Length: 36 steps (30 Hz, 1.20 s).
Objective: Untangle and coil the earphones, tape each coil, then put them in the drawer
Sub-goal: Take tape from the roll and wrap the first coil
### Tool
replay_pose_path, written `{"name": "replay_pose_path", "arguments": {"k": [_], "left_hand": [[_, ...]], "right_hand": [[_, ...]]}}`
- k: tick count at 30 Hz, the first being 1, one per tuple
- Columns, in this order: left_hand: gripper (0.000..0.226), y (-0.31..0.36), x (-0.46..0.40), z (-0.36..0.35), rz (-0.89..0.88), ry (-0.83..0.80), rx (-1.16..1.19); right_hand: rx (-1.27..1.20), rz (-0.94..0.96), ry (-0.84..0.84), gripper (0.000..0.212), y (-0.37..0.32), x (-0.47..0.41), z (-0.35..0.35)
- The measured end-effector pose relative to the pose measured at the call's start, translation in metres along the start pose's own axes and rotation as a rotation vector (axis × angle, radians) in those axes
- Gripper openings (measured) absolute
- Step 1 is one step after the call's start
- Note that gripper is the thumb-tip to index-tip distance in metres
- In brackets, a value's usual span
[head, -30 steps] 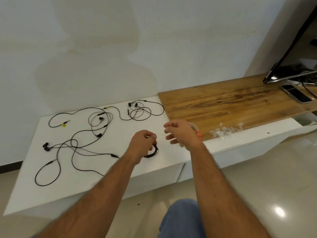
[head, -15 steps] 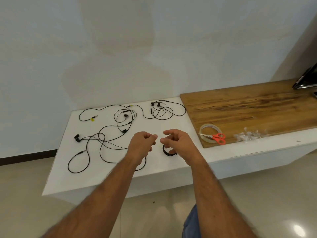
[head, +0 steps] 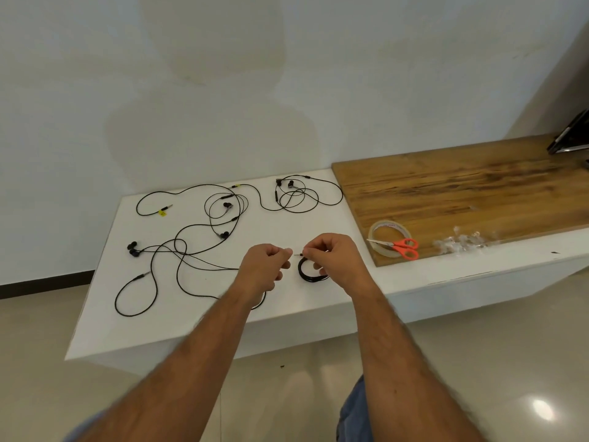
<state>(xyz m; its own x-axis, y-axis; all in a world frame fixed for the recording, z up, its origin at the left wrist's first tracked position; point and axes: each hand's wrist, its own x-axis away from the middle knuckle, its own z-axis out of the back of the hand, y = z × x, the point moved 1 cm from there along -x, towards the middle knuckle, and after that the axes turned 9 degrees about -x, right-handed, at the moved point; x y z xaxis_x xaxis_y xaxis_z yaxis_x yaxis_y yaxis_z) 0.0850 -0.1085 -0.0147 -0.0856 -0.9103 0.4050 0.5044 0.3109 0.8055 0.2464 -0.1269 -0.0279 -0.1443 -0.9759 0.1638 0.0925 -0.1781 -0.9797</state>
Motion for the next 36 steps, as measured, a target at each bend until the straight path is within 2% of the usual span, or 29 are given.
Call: {"name": "replay_pose_path", "arguments": {"k": [7, 13, 18, 23, 25, 27, 31, 36], "left_hand": [[0.02, 0.001, -0.007, -0.013, 0.062, -0.137, 0.202], [0.027, 0.006, -0.018, -0.024, 0.098, -0.29, 0.45], [0.025, 0.007, -0.03, -0.034, 0.058, -0.252, 0.421], [0.013, 0.0, -0.046, -0.04, -0.062, -0.013, 0.107], [0.015, -0.008, -0.053, -0.038, -0.126, 0.124, -0.15], [0.027, -0.015, -0.055, -0.038, -0.18, 0.192, -0.478], [0.045, -0.016, -0.057, -0.044, -0.238, 0.133, -0.728], [0.043, -0.014, -0.061, -0.048, -0.284, 0.07, -0.828]], "right_hand": [[0.063, 0.008, -0.011, 0.005, -0.005, -0.002, 0.025], [0.063, 0.076, 0.096, 0.007, -0.006, -0.009, 0.043], [0.109, 0.113, 0.143, 0.01, -0.001, -0.015, 0.044], [0.166, 0.157, 0.161, 0.013, 0.002, -0.021, 0.041], [0.2, 0.175, 0.171, 0.014, 0.002, -0.022, 0.043], [0.254, 0.175, 0.156, 0.016, 0.003, -0.022, 0.043], [0.331, 0.136, 0.121, 0.018, 0.006, -0.023, 0.042], [0.35, 0.112, 0.098, 0.017, 0.006, -0.023, 0.042]]}}
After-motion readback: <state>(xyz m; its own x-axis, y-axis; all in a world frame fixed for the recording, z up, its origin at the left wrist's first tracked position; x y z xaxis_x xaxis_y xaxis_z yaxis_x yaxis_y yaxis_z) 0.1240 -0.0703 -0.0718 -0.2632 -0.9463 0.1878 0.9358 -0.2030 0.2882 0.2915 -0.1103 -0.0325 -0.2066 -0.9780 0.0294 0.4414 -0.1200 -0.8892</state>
